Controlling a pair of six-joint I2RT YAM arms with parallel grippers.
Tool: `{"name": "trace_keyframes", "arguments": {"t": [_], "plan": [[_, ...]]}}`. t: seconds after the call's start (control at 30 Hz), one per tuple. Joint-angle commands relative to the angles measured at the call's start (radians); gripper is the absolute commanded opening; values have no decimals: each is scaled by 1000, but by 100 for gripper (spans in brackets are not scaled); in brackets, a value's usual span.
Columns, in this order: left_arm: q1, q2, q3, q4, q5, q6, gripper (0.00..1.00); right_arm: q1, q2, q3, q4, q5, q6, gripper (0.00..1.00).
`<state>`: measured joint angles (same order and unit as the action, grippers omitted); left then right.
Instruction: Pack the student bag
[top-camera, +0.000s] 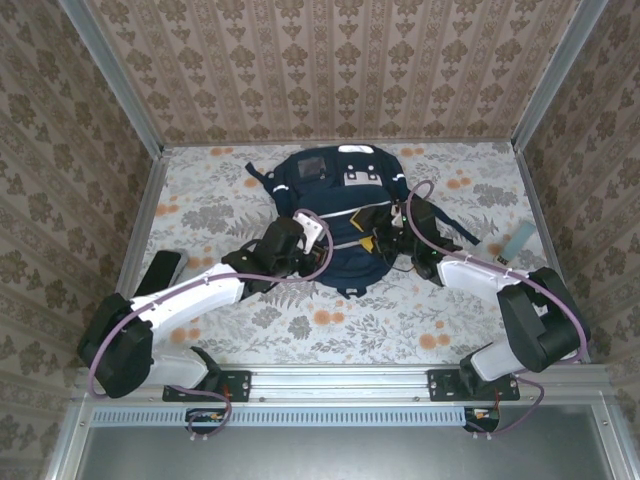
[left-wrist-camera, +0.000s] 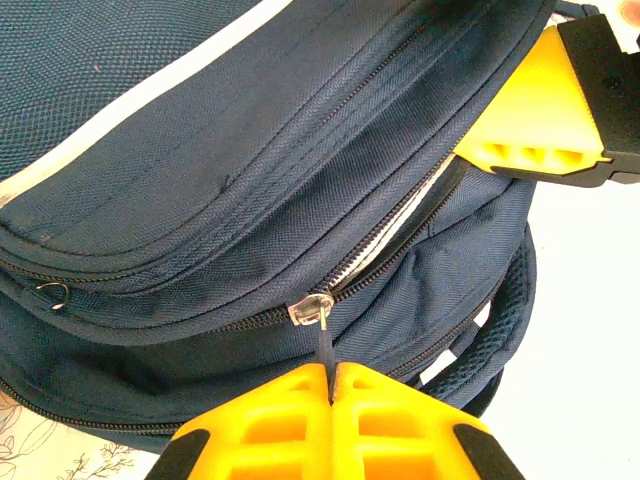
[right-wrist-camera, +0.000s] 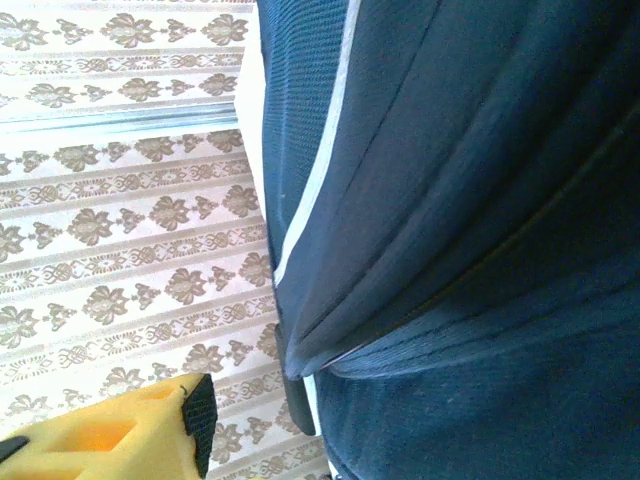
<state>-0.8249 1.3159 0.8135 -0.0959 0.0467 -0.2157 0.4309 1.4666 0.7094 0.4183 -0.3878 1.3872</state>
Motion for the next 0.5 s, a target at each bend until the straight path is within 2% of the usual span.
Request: {"name": "trace_keyframes", "arguments": {"t": [0.0, 0.2, 0.3, 0.37, 0.47], "plan": [[-17, 0, 16, 55, 57, 27, 0, 34, -34, -2, 56, 69, 50, 60], [-16, -8, 15, 56, 40, 37, 0, 55, 23, 37, 37, 87, 41, 49], [-16, -10, 20, 32, 4, 47, 0, 55, 50, 49, 41, 84, 39, 35], [1, -16, 22, 3, -33, 38, 0, 55, 51, 51, 26, 102, 20, 20], [41, -33, 6, -19, -77, 14, 0, 55, 21, 64, -93, 161, -36, 12]]}}
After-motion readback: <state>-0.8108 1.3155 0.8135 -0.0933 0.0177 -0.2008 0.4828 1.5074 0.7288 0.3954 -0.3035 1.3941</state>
